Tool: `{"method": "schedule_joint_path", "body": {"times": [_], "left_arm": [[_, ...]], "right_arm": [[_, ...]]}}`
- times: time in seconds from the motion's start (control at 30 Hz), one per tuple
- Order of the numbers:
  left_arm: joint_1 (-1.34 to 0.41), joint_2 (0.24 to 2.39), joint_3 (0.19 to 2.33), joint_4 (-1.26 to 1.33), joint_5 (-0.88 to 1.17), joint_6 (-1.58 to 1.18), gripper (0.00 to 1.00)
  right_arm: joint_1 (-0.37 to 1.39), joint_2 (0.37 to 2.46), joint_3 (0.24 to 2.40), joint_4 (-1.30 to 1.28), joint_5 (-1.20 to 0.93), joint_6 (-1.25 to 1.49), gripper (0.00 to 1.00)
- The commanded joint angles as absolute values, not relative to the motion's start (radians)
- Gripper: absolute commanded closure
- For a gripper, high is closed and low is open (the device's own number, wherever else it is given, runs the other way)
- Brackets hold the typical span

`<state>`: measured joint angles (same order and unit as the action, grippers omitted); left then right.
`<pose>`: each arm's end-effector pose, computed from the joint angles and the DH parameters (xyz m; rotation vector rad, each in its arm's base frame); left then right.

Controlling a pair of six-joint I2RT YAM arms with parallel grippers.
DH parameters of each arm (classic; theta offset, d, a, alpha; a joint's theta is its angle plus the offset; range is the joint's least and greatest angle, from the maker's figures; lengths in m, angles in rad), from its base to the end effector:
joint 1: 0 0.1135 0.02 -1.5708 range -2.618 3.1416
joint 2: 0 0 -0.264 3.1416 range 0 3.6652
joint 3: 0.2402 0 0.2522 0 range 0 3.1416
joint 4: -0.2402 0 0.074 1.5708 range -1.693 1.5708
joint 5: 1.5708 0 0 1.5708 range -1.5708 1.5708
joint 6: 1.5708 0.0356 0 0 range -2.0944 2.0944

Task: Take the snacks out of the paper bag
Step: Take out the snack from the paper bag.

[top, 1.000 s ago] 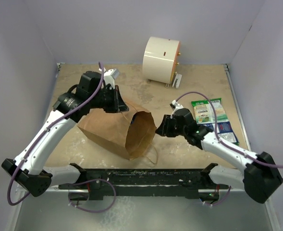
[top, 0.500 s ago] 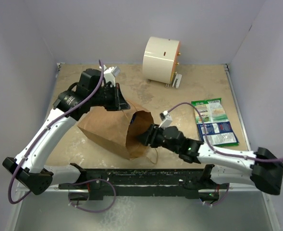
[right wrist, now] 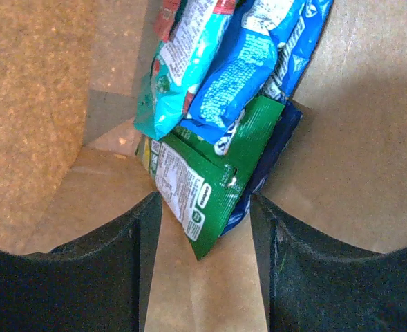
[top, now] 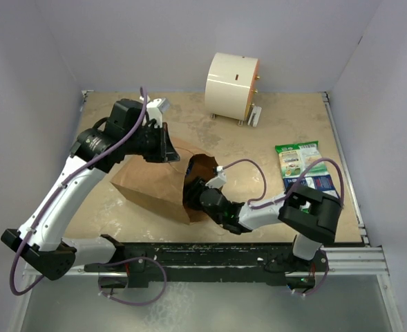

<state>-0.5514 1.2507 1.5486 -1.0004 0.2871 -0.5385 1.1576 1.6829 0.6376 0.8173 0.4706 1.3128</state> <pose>0.1958 -0.1322 0.4235 0.1761 2.3958 -0.8724 0.1462 0.2933 0.1701 0.5220 1.9173 1.3103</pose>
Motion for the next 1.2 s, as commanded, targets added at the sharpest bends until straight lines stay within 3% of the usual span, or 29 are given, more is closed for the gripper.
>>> {"method": "schedule_joint_path", "body": {"times": [0.0,0.43,1.17], "left_arm": [[-0.546,1.204,1.568,-1.012,0.296,-0.502,1.0],[-0.546,1.176,1.622,-1.021,0.343,-0.4,1.0],[-0.546,1.189,1.63,-1.025,0.479,-0.376,1.0]], "right_arm": [[1.158,1.733,0.709,0.929,0.553,1.389,0.43],[1.09,1.81,0.837,0.883,0.659,1.435,0.44],[1.011,2.122,1.227,0.676,0.533,1.515,0.44]]}}
